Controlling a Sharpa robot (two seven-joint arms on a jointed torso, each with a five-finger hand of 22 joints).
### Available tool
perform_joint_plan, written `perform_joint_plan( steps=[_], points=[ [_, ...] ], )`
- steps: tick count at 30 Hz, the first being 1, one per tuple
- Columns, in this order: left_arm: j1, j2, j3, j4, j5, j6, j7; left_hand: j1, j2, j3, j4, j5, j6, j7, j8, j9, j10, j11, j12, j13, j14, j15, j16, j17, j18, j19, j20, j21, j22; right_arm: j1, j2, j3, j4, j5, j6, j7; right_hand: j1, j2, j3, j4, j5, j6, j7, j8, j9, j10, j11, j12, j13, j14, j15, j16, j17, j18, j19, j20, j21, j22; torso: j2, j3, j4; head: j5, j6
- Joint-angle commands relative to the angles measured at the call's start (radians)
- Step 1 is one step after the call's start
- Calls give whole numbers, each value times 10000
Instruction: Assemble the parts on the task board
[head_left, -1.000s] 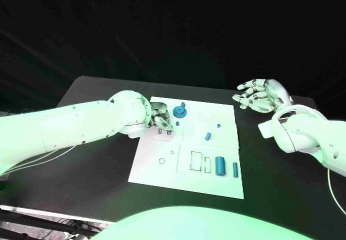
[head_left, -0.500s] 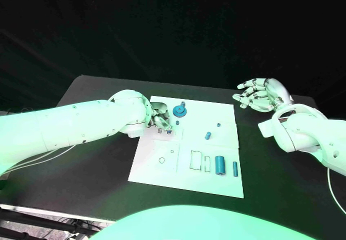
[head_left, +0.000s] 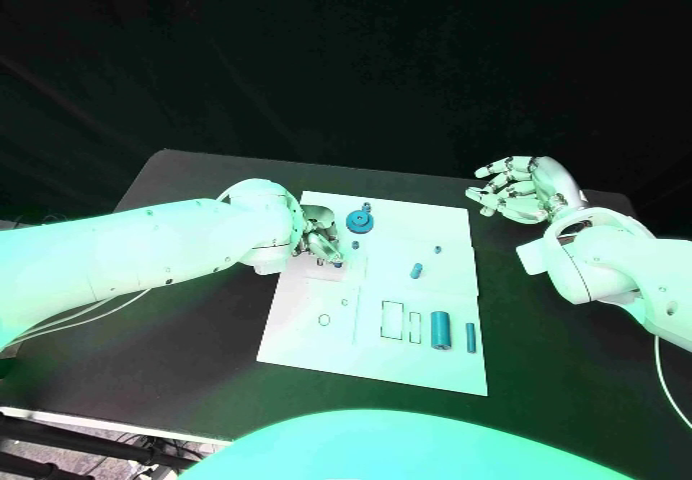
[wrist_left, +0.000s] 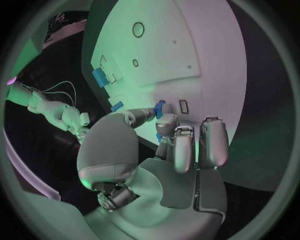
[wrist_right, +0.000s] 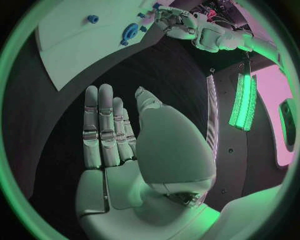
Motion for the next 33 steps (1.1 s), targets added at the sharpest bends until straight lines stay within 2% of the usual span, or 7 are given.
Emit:
perform_joint_plan(
  steps=[1,15,20,24,26,28,33],
  points=[
    [-5,41,-30,-5,-108,215,-18,157,207,1081,-1175,9,715,-670,-14,4,28,-64,-37,-7,1040,-83,37,2633,-133,51,20,66,4,-8,12,1,3,-66,115,77,-5,3,33,14,30,-35,130,31,-17,-6,30,-48,-8,70,34,-43,9,115,9,55,-49,-8,8,4,1,-1,4],
    [-5,61,-89,-14,-177,224,-15,157,204,1062,-1189,-2,715,-668,-22,1,33,-62,-33,6,1040,-83,37,2633,-132,49,19,64,2,-11,10,0,10,-61,110,83,-5,3,33,14,30,-35,130,31,-17,-6,30,-48,-8,70,34,-43,9,115,9,55,-49,-8,9,11,2,-2,-17],
    [-6,52,-95,30,-128,339,-8,183,53,955,-1332,10,725,-671,-43,-3,75,-62,7,95,1040,-81,37,2633,-137,60,18,69,24,-11,6,0,13,-61,111,82,-5,3,33,14,30,-35,130,31,-17,-6,30,-48,-8,70,34,-43,9,115,9,55,-49,-8,9,12,4,-7,-32],
    [-6,57,-96,25,-95,341,-4,-26,-45,641,-1167,-11,802,-678,-74,-19,126,-60,23,152,1040,-73,37,2633,-140,63,24,65,36,-12,12,-1,8,-61,112,83,-36,14,31,13,30,-35,130,39,-20,-5,30,-46,-23,80,35,-66,18,115,15,57,-60,-23,8,14,2,-8,-42],
    [-6,63,-96,10,-85,328,-3,-68,-44,566,-1111,-21,816,-684,-85,-25,127,-62,17,152,1040,-75,37,2633,-138,58,24,61,30,-12,16,-1,3,-61,113,83,-36,14,31,13,30,-35,130,39,-20,-5,30,-46,-23,80,35,-66,18,115,15,57,-60,-23,8,16,1,-12,-42],
    [-6,72,-96,-11,-78,311,-4,-289,-45,226,-826,-68,875,-691,-109,-37,136,-66,7,160,1040,-74,37,2633,-137,54,26,52,26,-13,17,-1,2,-61,113,83,-36,14,31,13,30,-35,130,39,-20,-5,30,-46,-23,80,35,-66,18,115,15,57,-60,-23,5,12,3,-16,-46],
    [-6,103,-101,-73,-77,231,-13,-366,42,-93,-601,-58,910,-712,-143,-49,142,-81,4,186,1040,-90,37,2633,-140,70,13,53,49,-14,14,-1,4,-60,111,84,-36,14,31,13,30,-35,130,39,-20,-5,30,-46,-23,80,35,-66,18,115,15,57,-60,-23,9,17,5,-19,-49]
  ],
)
